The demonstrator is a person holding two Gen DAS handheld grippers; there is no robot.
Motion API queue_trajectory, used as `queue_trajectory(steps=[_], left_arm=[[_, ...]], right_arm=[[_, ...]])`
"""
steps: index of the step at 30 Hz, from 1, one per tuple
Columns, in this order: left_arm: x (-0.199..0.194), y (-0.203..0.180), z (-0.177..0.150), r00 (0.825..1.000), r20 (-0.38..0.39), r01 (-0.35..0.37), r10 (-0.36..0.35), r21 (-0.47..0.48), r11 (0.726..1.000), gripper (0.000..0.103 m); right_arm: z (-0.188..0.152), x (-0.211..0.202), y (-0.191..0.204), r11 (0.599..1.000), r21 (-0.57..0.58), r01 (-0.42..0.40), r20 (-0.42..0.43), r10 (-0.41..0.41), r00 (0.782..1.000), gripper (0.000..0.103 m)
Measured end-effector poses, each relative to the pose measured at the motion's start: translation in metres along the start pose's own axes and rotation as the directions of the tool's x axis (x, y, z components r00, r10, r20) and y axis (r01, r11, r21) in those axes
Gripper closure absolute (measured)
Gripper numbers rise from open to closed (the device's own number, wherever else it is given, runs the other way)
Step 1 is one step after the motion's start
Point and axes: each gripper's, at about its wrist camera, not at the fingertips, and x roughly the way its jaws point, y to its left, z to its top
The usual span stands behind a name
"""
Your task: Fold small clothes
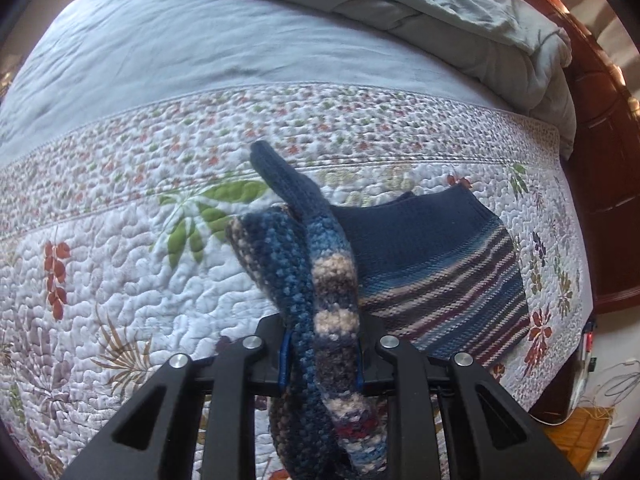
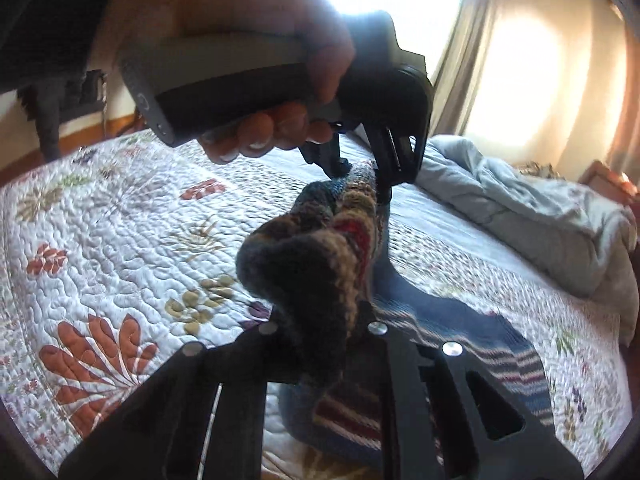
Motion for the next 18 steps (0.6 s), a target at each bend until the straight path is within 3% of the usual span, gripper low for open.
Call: queue_trajectory(steps=[9,18], left_arm=[[0.022,-0.072,0.014,0.998,-0.041,-0.052,0.056,0.073,0.996,0.081],[0.032,-0.117,0.029,0.994,-0.046,-0.094,0.099,0.101,0.99,0.081]], right_arm=[[-0.036,-0.017,-0.052,0.989,0.149,-0.003,0.005,0.002,1.0,0.092],[-0.043,-0.027,-0.094,0.97,0.244,-0.019,0.033,0.011,0.999,0.092]])
